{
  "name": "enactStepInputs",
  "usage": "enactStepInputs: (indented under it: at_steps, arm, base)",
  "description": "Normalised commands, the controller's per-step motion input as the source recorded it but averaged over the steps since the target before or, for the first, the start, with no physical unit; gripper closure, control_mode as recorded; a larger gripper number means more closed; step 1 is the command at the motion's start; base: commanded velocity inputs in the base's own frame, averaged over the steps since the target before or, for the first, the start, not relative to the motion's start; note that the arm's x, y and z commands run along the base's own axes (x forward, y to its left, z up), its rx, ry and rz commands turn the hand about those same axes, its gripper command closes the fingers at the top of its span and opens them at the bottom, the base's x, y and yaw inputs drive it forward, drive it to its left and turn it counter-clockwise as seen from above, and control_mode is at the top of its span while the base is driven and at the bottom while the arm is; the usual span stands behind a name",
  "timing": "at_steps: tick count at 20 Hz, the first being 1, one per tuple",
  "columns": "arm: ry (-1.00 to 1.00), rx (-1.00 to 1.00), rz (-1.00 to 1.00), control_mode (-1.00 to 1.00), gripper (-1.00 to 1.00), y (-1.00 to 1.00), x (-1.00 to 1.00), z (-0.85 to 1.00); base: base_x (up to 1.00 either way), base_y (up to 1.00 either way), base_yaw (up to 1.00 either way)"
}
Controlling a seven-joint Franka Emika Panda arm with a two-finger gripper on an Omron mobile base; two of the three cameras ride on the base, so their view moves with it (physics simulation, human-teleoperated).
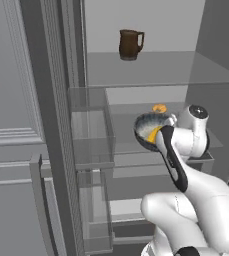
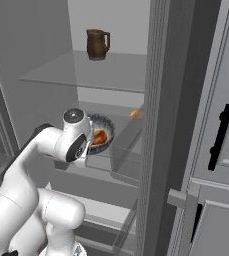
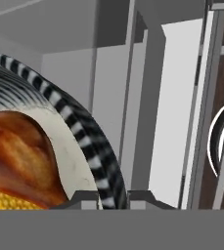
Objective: Pick the chicken drumstick and corn from their plates and place them in the bowl. Then put the bowl in the fridge.
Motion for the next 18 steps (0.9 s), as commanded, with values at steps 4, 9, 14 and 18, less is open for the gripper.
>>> enactStepInputs:
  at_steps: [4, 9, 14, 18]
  arm:
    - [-0.01, 0.00, 0.00, -1.00, 1.00, 0.00, 0.56, -0.24]
    - [0.01, 0.00, 0.00, -1.00, 1.00, -0.08, 0.56, -0.20]
    - [0.04, 0.00, 0.00, -1.00, 1.00, -0.02, 0.47, -0.23]
    - [0.06, 0.00, 0.00, -1.00, -1.00, -0.01, 0.29, -0.24]
  base:
    - [0.00, 0.00, 0.00]
    - [0.00, 0.00, 0.00]
    - [0.00, 0.00, 0.00]
    - [0.00, 0.00, 0.00]
